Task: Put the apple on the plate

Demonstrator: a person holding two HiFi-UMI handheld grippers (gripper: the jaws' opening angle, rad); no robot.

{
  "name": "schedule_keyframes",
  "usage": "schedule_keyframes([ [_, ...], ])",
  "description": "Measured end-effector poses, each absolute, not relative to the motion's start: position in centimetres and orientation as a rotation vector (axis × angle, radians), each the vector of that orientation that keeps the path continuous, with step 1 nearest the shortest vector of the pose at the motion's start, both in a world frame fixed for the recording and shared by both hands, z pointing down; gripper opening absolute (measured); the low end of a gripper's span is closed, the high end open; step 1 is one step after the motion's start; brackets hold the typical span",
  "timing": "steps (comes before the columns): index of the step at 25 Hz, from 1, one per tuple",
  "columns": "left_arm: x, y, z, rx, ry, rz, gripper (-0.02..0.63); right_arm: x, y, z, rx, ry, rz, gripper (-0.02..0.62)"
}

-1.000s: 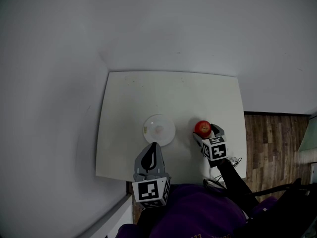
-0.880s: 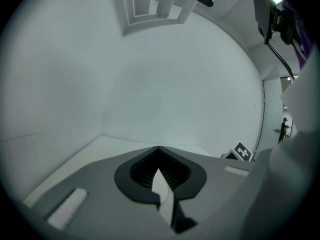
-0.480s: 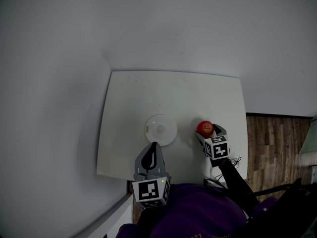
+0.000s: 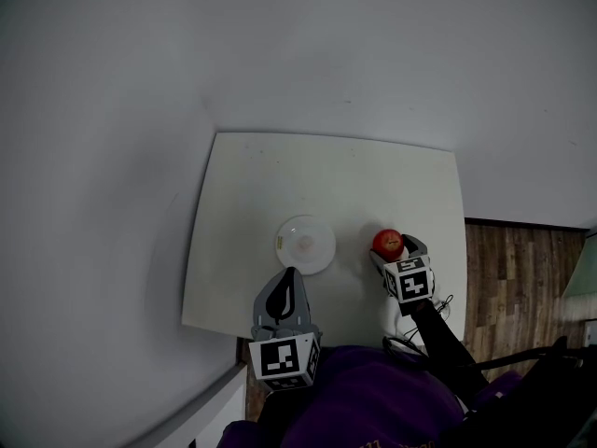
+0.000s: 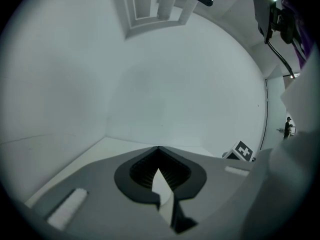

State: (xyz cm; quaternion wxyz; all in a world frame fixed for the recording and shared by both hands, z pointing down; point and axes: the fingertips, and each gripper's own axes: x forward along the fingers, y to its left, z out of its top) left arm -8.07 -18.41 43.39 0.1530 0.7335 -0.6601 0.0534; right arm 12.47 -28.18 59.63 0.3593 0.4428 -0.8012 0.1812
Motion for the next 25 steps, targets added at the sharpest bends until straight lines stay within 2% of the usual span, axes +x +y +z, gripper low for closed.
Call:
schedule_keyframes([
  [25,-10.5,-17.0,43.8,2.014,-1.957,0.091,0.006,7.1,-28.8,57.7,1.017,-2.156,0.34,0.379],
])
